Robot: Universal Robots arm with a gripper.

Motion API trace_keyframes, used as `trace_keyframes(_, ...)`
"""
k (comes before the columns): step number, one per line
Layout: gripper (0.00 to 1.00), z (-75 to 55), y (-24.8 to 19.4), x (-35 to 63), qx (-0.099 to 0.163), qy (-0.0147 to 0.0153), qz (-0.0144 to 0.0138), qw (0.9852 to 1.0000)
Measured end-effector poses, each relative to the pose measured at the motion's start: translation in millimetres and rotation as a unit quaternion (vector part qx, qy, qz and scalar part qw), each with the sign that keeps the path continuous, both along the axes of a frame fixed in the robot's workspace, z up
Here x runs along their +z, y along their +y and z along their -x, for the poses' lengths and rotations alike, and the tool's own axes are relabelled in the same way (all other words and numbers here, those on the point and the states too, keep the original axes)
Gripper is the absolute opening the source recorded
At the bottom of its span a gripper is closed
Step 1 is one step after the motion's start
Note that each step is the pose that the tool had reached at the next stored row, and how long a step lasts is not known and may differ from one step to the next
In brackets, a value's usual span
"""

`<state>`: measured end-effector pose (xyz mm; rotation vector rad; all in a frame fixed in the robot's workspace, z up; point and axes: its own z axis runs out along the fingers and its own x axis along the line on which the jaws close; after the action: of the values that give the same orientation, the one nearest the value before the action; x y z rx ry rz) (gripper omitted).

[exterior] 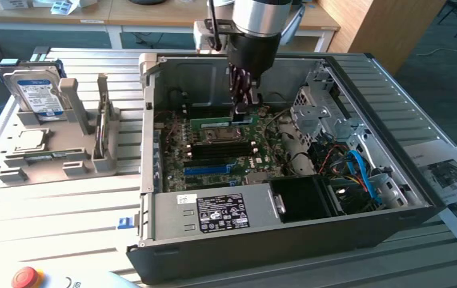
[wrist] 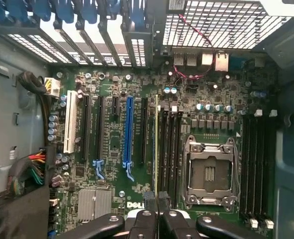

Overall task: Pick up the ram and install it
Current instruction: 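Insert the ram into the slot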

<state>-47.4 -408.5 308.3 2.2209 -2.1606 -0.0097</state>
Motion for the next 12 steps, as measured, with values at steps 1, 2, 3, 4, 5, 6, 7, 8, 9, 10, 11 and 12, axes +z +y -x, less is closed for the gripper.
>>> trace_keyframes(1, 0.12, 0.0, 0.0, -1.5, 0.0, 0.0, 0.0, 1.0)
trace_keyframes(2, 0.12, 0.0, 0.0, -3.0, 0.0, 0.0, 0.0, 1.0)
trace_keyframes(3, 0.12, 0.0, 0.0, -4.5, 0.0, 0.0, 0.0, 1.0)
trace_keyframes(4, 0.12, 0.0, 0.0, -6.0, 0.0, 0.0, 0.0, 1.0)
trace_keyframes(5, 0.12, 0.0, 0.0, -7.4, 0.0, 0.0, 0.0, 1.0)
trace_keyframes(6, 0.12, 0.0, 0.0, -8.9, 0.0, 0.0, 0.0, 1.0)
trace_keyframes(7, 0.12, 0.0, 0.0, -10.6, 0.0, -0.0001, 0.0, 1.0)
trace_keyframes(8, 0.12, 0.0, 0.0, -12.1, 0.0, -0.0001, 0.0, 1.0)
trace_keyframes(9, 0.12, 0.0, 0.0, -13.5, 0.0, -0.0001, 0.0, 1.0)
trace_keyframes(10, 0.12, 0.0, 0.0, -15.0, 0.0, -0.0001, 0.0, 1.0)
trace_keyframes(11, 0.12, 0.0, 0.0, -16.4, 0.0, -0.0001, 0.0, 1.0)
trace_keyframes(12, 0.12, 0.0, 0.0, -17.9, 0.0, -0.0001, 0.0, 1.0)
